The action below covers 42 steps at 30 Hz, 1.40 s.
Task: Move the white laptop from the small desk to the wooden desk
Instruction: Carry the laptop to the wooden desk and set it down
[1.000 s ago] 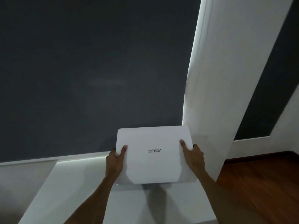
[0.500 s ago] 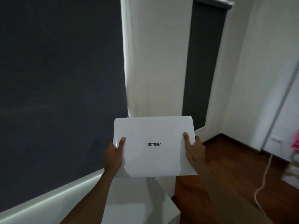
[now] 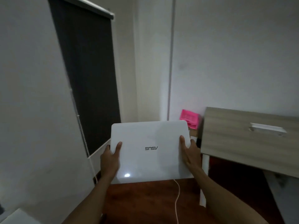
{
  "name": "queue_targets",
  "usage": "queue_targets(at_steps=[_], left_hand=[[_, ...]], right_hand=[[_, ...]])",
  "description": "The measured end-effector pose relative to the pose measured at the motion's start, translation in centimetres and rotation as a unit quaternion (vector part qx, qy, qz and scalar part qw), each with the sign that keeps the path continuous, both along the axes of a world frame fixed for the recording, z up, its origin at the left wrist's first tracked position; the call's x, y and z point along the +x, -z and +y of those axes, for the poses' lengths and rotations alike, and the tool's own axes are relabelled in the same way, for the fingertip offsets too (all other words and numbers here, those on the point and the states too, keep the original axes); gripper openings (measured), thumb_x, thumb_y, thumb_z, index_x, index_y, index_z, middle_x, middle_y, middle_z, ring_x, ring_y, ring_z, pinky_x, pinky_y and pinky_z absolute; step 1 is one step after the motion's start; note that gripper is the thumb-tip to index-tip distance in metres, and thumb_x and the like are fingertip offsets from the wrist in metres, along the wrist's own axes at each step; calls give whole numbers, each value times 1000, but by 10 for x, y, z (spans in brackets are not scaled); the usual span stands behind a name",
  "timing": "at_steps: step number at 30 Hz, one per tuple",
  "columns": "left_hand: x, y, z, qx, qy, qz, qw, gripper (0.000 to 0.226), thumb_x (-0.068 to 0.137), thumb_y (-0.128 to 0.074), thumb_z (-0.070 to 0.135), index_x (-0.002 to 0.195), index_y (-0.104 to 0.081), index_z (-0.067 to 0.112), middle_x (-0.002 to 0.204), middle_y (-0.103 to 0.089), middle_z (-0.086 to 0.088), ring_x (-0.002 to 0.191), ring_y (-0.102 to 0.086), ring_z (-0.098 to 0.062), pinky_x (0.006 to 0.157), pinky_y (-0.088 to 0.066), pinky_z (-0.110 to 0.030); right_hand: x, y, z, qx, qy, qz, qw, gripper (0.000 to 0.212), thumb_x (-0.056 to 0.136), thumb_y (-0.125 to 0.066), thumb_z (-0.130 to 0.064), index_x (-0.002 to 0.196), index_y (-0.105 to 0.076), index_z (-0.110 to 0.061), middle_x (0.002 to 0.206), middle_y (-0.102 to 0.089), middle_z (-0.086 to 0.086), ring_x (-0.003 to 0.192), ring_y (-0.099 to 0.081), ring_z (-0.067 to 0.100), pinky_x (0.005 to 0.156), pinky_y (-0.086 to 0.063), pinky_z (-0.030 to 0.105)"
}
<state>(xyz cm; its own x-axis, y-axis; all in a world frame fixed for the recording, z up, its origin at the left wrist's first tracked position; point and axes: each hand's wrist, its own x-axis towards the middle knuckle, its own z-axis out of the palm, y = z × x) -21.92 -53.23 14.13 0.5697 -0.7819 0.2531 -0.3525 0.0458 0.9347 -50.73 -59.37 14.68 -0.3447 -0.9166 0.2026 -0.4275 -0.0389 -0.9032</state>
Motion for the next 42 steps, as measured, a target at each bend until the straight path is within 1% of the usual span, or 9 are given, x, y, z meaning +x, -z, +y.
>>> queue_targets(at_steps=[5,11,16,20,23,27,33,38,42], left_hand=[[-102,13,-74,17,75,-9,997,59,82,-51,71,104,-61,18,90,-67,3,79,-64,-15,73,-51,-37],[-196,32,-152,41,161,-35,986,49,84,-49,70,95,-60,23,88,-65,5,87,-63,-23,80,-52,-44],[-252,59,-229,45,193,-30,980,62,84,-47,73,102,-63,16,93,-69,0,80,-65,-18,73,-54,-39],[-289,69,-291,46,228,-31,972,55,88,-50,61,104,-62,10,94,-66,-1,78,-62,-16,63,-45,-24],[-314,73,-339,56,225,-86,969,65,84,-41,75,101,-63,16,90,-68,-1,80,-65,-23,75,-53,-39],[-345,75,-389,73,230,-170,955,64,91,-32,69,111,-62,16,90,-68,-3,82,-64,-26,79,-48,-40],[-403,104,-472,88,235,-190,949,73,88,-25,74,109,-60,14,83,-67,-1,78,-68,-28,77,-54,-41],[-463,129,-552,120,229,-204,944,75,87,-25,77,115,-61,17,90,-70,-4,82,-68,-28,82,-54,-46],[-512,141,-599,176,212,-207,939,74,86,-26,77,115,-62,19,101,-71,-8,93,-66,-33,87,-50,-47]], right_hand=[[-109,4,-14,12,100,7,995,74,80,-36,-84,101,-60,-17,92,-67,5,84,-66,28,79,-55,47],[-198,27,-43,31,191,-1,981,67,85,-38,-78,97,-59,-16,89,-66,3,77,-63,21,73,-54,41],[-248,48,-93,39,235,10,971,70,91,-26,-73,101,-60,-12,94,-66,9,87,-62,30,79,-52,45],[-282,52,-141,47,253,19,966,64,94,-26,-68,99,-59,-12,96,-64,10,91,-61,32,78,-48,42],[-305,54,-173,48,265,15,963,50,99,-30,-58,97,-55,-14,91,-57,5,88,-57,28,75,-41,36],[-338,69,-215,48,285,19,957,60,97,-27,-62,101,-60,-11,94,-65,9,89,-63,32,75,-48,39],[-399,99,-298,88,300,46,949,75,94,-21,-68,123,-59,-10,114,-68,16,105,-63,38,91,-50,48],[-463,133,-381,127,285,55,948,70,98,-23,-60,128,-58,-8,123,-65,19,114,-60,40,95,-46,47],[-518,156,-440,175,267,49,946,76,95,-20,-66,128,-59,-10,124,-66,20,114,-61,41,98,-47,49]])
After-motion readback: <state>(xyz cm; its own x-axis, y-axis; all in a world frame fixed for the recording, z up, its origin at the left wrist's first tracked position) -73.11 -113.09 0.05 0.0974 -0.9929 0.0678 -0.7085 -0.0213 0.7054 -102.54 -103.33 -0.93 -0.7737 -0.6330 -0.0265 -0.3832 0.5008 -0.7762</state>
